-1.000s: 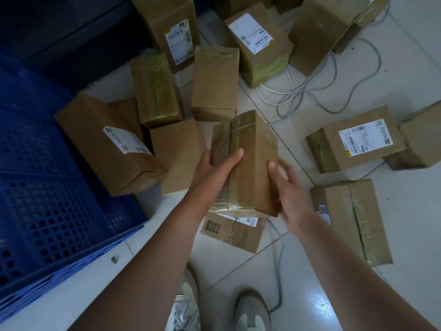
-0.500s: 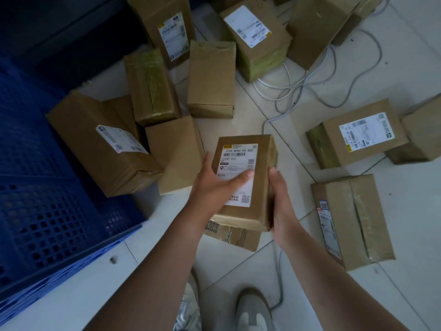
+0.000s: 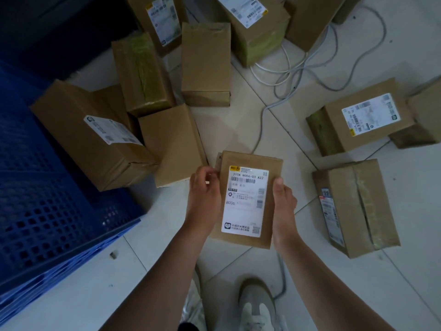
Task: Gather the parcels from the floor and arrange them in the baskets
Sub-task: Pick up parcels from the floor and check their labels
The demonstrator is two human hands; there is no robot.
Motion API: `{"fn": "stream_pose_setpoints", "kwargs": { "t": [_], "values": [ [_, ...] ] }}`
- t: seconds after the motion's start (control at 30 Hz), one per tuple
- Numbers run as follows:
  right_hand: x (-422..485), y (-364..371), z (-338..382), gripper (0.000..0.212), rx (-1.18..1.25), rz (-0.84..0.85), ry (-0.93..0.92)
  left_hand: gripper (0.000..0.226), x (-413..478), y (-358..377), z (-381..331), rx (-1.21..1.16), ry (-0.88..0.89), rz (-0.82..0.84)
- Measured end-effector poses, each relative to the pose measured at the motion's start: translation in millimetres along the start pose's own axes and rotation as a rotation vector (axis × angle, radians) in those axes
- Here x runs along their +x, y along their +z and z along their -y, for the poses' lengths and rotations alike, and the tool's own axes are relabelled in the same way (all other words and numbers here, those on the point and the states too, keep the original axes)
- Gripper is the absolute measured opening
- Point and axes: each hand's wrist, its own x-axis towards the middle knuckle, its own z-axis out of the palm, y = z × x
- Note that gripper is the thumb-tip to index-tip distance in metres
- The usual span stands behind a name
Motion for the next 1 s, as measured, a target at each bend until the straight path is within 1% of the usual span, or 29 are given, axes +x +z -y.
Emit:
{"fn": "stream_pose_setpoints", "kwargs": {
  "t": [0.03, 0.07, 0.1, 0.13, 0.2, 0.23, 0.27, 0.3, 0.33, 0.4, 0.43, 0.5, 0.57, 0.63, 0.7, 0.77, 0.83, 0.9, 1.0],
  "values": [
    [0.8, 1.2, -3.2, 0.088, -0.013, -0.006, 0.008, 0.013, -0.3, 2.2, 1.1, 0.046, -0.016, -0.043],
    [-0.1, 2.7, -3.7, 0.094, 0.006, 0.008, 0.004, 0.018, -0.2, 4.5, 1.1, 0.076, -0.064, -0.088],
    [0.1, 3.8, -4.2, 0.099, 0.044, 0.050, -0.010, 0.028, 1.1, 6.5, 1.5, 0.068, -0.139, -0.112],
    [1.5, 4.4, -4.9, 0.102, 0.088, 0.107, -0.022, 0.039, 4.4, 9.6, 5.6, 0.020, -0.227, -0.100],
    [5.9, 4.9, -4.5, 0.102, 0.155, 0.198, -0.014, 0.067, 13.2, 16.8, 18.6, -0.135, -0.415, 0.013],
    [7.4, 4.7, -3.9, 0.103, 0.175, 0.221, 0.006, 0.081, 22.3, 22.2, 36.4, -0.191, -0.474, 0.086],
    [9.0, 4.7, -4.4, 0.105, 0.183, 0.232, 0.028, 0.090, 30.1, 28.7, 52.1, -0.199, -0.488, 0.136],
    [10.3, 5.1, -3.7, 0.107, 0.189, 0.236, 0.046, 0.091, 32.7, 30.8, 55.8, -0.181, -0.500, 0.160],
    [11.1, 4.4, -1.8, 0.107, 0.191, 0.244, 0.058, 0.087, 29.0, 27.6, 45.3, -0.152, -0.513, 0.162],
    [11.9, 1.4, 6.1, 0.103, 0.192, 0.262, 0.063, 0.078, 11.5, 14.7, 9.8, -0.125, -0.511, 0.148],
    [10.2, -0.4, 13.3, 0.101, 0.193, 0.268, 0.063, 0.079, 5.7, 9.4, -0.9, -0.137, -0.513, 0.152],
    [1.8, -5.3, 35.2, 0.101, 0.198, 0.277, 0.048, 0.089, -7.5, -0.7, -24.2, -0.212, -0.497, 0.161],
    [-11.0, -11.2, 70.3, 0.101, 0.175, 0.278, 0.018, 0.095, -8.2, -7.0, -41.8, -0.266, -0.448, 0.156],
    [-24.9, -16.7, 116.2, 0.096, 0.152, 0.298, -0.042, 0.096, 2.5, 1.3, -44.7, -0.299, -0.436, 0.209],
    [-44.9, -19.8, 171.5, 0.095, 0.153, 0.289, -0.094, 0.094, 18.6, 4.1, -53.1, -0.292, -0.394, 0.212],
    [-73.7, -21.8, 234.4, 0.091, 0.154, 0.299, -0.171, 0.100, 15.7, -29.1, -114.7, -0.297, -0.379, 0.204],
    [-114.1, -23.8, 294.4, 0.078, 0.144, 0.360, -0.257, 0.105, -36.5, -80.8, -214.5, -0.318, -0.296, 0.222],
    [-163.0, -26.4, 352.4, 0.066, 0.144, 0.416, -0.307, 0.091, -91.7, -125.6, -293.5, -0.314, -0.184, 0.215],
    [-242.8, -26.1, 431.5, 0.052, 0.143, 0.519, -0.364, 0.083, -164.8, -195.8, -380.8, -0.242, -0.075, 0.179]
  ]
}}
